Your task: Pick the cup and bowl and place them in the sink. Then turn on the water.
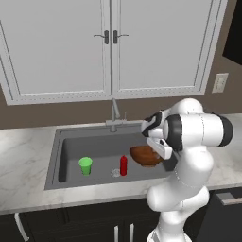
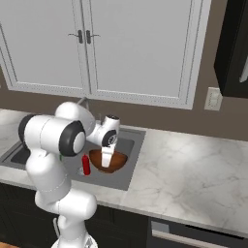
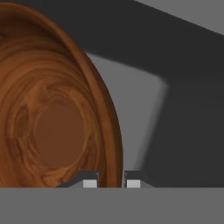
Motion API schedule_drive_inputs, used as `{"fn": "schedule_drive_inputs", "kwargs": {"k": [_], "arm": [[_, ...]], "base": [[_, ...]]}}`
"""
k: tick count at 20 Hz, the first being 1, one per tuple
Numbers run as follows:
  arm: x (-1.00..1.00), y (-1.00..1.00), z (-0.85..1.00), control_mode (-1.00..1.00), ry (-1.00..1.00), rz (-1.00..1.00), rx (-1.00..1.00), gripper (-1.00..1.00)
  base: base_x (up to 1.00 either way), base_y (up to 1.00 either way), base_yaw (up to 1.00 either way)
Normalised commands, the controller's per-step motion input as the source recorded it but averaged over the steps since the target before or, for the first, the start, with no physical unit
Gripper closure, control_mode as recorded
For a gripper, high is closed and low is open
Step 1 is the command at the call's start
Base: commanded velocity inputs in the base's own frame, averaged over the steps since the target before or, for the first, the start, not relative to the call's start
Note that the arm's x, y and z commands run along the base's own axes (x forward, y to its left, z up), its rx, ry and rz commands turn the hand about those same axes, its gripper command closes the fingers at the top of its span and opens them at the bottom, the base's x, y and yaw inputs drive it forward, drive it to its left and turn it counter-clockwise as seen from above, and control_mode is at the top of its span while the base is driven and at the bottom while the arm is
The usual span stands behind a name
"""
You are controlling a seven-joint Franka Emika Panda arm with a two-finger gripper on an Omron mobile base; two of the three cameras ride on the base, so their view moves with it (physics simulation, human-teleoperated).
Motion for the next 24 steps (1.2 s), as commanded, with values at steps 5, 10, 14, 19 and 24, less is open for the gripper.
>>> {"fn": "schedule_drive_inputs", "kwargs": {"k": [5,10,14,19,24], "arm": [[0.13,0.0,-0.11,-1.0,0.03,0.0,0.0,1.0],[0.13,0.0,-0.14,-1.0,0.01,0.0,0.0,1.0],[0.15,0.0,-0.2,-1.0,0.0,0.0,0.0,1.0],[0.17,0.0,-0.2,-1.0,0.0,0.0,0.0,1.0],[0.15,0.0,-0.22,-1.0,0.0,-0.01,0.0,1.0]], "base": [[0.0,0.0,0.0],[0.0,0.0,0.0],[0.0,0.0,0.0],[0.0,0.0,0.0],[0.0,0.0,0.0]]}}
